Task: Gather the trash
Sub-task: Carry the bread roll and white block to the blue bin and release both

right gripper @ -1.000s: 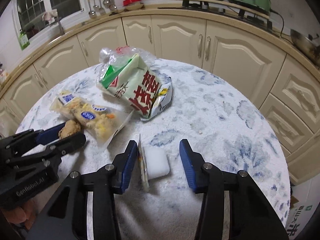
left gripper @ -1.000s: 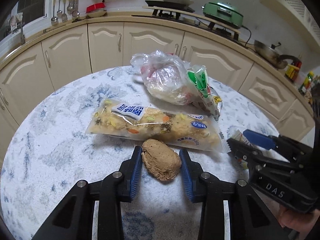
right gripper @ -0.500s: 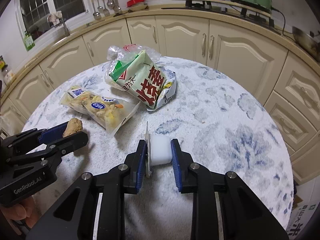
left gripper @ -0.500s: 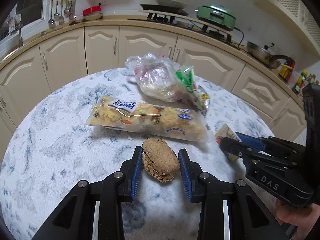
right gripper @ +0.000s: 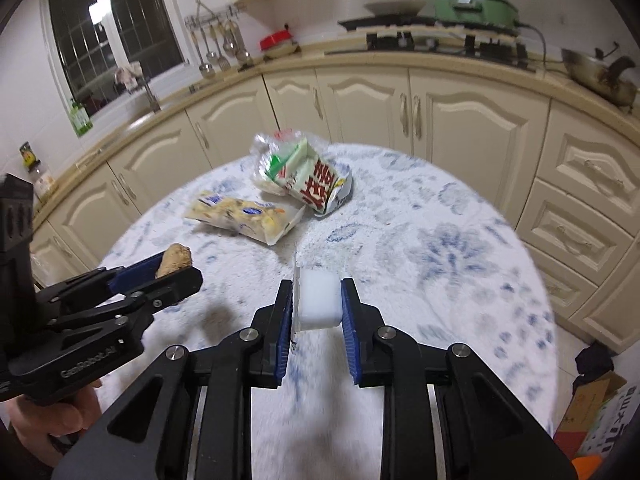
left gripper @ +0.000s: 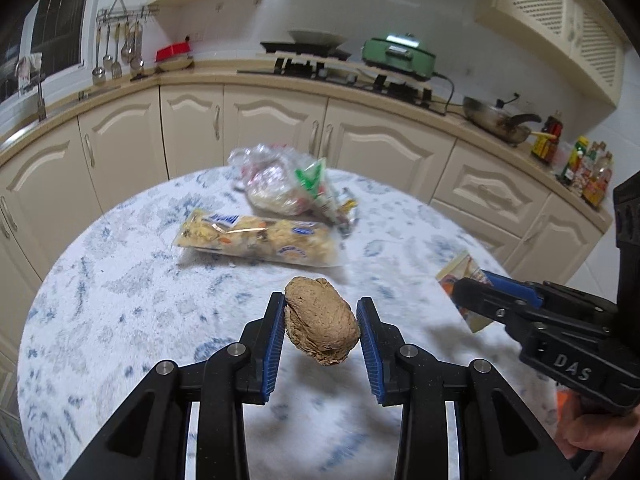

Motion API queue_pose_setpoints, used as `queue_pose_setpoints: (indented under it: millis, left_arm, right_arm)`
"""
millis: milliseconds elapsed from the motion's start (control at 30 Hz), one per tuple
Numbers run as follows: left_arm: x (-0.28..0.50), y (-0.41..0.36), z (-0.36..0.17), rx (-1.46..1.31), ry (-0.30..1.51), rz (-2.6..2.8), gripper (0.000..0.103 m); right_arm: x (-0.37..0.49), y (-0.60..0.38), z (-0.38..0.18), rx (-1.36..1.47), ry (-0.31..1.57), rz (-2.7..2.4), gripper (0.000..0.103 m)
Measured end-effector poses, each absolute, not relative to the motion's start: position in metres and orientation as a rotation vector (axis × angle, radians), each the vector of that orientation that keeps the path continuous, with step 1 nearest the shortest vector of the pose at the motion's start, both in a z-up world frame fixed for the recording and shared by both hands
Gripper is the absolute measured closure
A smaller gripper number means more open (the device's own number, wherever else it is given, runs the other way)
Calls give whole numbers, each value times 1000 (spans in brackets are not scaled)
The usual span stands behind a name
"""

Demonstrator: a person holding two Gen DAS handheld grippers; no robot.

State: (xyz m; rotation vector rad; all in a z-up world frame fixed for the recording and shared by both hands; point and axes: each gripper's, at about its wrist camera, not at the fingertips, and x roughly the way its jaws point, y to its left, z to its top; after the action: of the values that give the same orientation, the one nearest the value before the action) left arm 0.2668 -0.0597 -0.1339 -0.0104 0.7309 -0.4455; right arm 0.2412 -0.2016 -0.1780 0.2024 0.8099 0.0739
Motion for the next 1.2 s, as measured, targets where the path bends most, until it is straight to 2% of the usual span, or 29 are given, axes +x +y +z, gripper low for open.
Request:
queue_pose_setpoints:
  millis: [733,1200]
  left_arm:
    - [148,-135,-69,52,549,-603,71]
    - [125,-231,-76,97,538,-770,71]
  right_arm:
    - [100,-276,-100,272,579,-69,80]
    - [17,-361,-91,326,519,-285,80]
